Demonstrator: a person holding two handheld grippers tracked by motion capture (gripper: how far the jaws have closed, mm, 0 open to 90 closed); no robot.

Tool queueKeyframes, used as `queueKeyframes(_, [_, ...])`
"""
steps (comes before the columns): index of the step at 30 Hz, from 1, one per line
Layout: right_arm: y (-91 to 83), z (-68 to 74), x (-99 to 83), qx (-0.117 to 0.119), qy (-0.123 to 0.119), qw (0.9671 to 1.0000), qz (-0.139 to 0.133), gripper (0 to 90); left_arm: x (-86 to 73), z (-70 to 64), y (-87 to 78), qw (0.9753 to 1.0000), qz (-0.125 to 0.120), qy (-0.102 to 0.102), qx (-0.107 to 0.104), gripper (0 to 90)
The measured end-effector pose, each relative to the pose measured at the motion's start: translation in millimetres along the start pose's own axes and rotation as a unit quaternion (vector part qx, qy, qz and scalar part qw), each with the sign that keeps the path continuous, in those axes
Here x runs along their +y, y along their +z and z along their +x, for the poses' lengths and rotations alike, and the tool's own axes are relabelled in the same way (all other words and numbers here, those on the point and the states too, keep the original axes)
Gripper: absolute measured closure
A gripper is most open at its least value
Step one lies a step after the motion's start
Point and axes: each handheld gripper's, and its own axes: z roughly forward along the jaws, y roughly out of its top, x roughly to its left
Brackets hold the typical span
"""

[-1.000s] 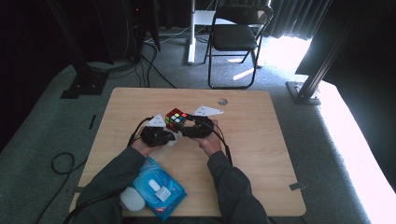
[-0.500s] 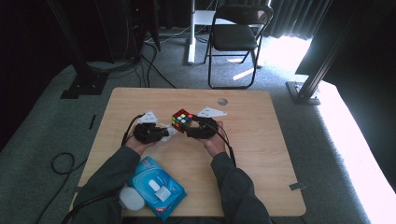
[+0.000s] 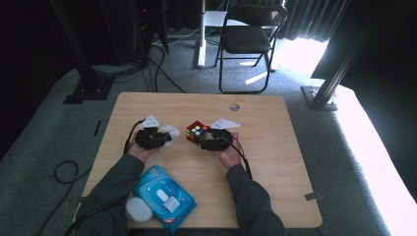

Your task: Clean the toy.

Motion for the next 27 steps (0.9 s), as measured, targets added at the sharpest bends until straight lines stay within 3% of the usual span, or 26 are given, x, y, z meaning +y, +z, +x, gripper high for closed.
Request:
queueKeyframes(10, [4.8,-1.3,-18.0,-0.012,-0.010,0.9995,0.029,34.3,-4.0,5.1,1.7,0.9995,0.005,-0.017,0.027,84.5])
queueKeyframes(27, [12.5,-2.4,-33.8,-0.008,-0.007,0.9990,0.044,34.2,-12.8,15.6,3.3,0.9973,0.024,-0.033,0.061,83.0])
